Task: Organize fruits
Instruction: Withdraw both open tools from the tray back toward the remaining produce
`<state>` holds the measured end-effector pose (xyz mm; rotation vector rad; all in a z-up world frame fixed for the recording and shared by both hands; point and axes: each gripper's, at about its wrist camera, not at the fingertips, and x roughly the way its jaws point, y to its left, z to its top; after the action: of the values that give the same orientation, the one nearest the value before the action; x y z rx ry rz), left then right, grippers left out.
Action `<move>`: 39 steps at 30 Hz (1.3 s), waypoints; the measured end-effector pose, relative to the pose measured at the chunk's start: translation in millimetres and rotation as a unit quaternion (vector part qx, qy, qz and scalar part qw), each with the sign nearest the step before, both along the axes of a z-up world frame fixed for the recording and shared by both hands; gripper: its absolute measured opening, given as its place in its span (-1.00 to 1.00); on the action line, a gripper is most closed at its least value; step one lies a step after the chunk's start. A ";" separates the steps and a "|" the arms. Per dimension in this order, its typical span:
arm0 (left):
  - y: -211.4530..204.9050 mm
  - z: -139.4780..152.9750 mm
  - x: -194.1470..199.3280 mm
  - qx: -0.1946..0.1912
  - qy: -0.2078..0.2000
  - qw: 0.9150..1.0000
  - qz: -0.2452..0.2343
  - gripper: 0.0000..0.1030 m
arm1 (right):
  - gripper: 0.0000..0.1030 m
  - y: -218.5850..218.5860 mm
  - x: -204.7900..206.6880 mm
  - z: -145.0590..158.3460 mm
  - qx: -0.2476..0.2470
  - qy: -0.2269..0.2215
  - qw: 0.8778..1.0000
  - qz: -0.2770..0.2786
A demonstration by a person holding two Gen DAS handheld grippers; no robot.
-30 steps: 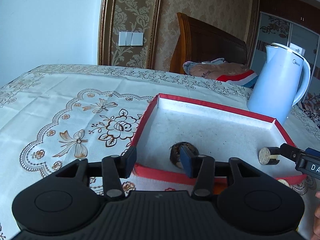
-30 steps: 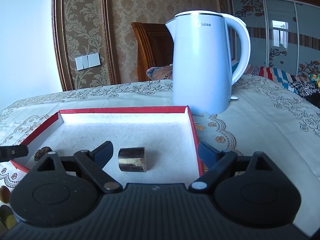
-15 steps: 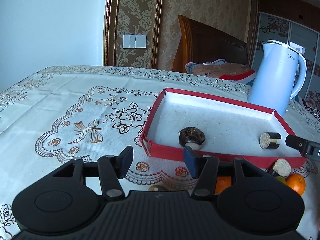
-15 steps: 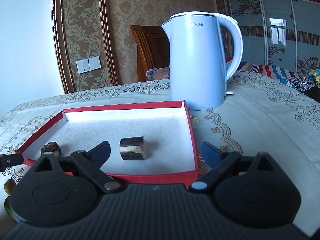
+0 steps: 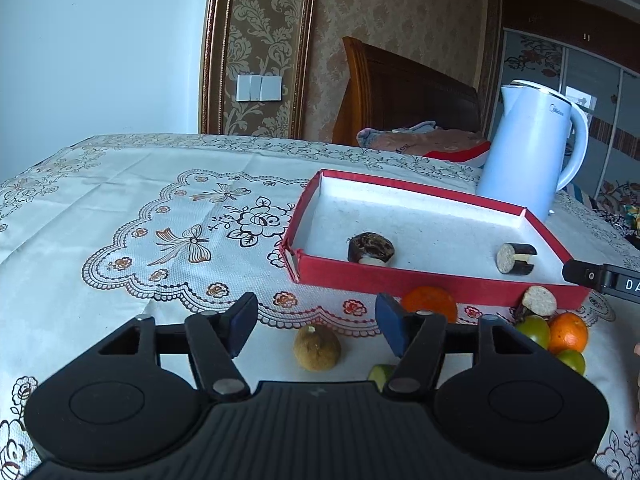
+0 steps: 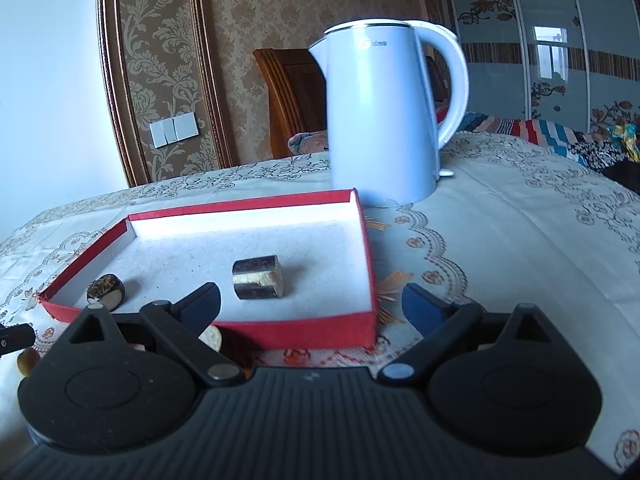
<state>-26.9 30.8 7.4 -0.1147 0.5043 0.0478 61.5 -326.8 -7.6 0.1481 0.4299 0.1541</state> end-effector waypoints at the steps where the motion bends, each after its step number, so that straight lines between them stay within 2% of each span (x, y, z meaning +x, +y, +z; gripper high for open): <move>1: -0.9 -0.2 -3.4 -0.002 -0.002 1.000 -0.004 0.26 | 0.89 -3.2 -3.9 -0.8 0.002 0.004 1.000 0.002; 5: -6.8 -1.6 -12.4 0.002 -0.007 1.000 -0.025 0.26 | 0.92 -13.3 -19.6 -8.2 0.003 0.012 1.000 0.011; 9: -14.9 -3.7 -19.4 0.005 -0.004 0.998 -0.063 0.27 | 0.95 -34.3 -28.3 -10.7 0.054 0.008 0.998 -0.007; 12: -19.9 -5.8 -23.0 0.005 0.001 0.997 -0.082 0.27 | 0.95 -42.2 -25.1 -15.3 0.072 0.029 0.997 -0.007; 19: -27.1 -9.9 -26.6 0.012 0.014 0.996 -0.091 0.27 | 0.95 -41.0 -19.1 -20.3 0.076 0.048 0.996 -0.005; 26: -39.7 -15.6 -23.3 0.043 0.035 0.993 -0.101 0.27 | 0.97 -41.7 -16.9 -22.3 0.078 0.059 0.995 -0.003; 30: -39.2 -20.9 -12.8 0.036 0.063 0.993 -0.098 0.27 | 1.00 -40.0 -16.0 -22.4 0.073 0.066 0.995 -0.002; 39: -41.7 -21.7 -5.8 0.038 0.065 0.993 -0.091 0.27 | 1.00 -38.3 -14.8 -22.2 0.067 0.071 0.995 -0.002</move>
<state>-32.7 -10.9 -14.3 0.0098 0.6395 -0.1037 46.7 -365.1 -29.8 0.2938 0.5602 0.1686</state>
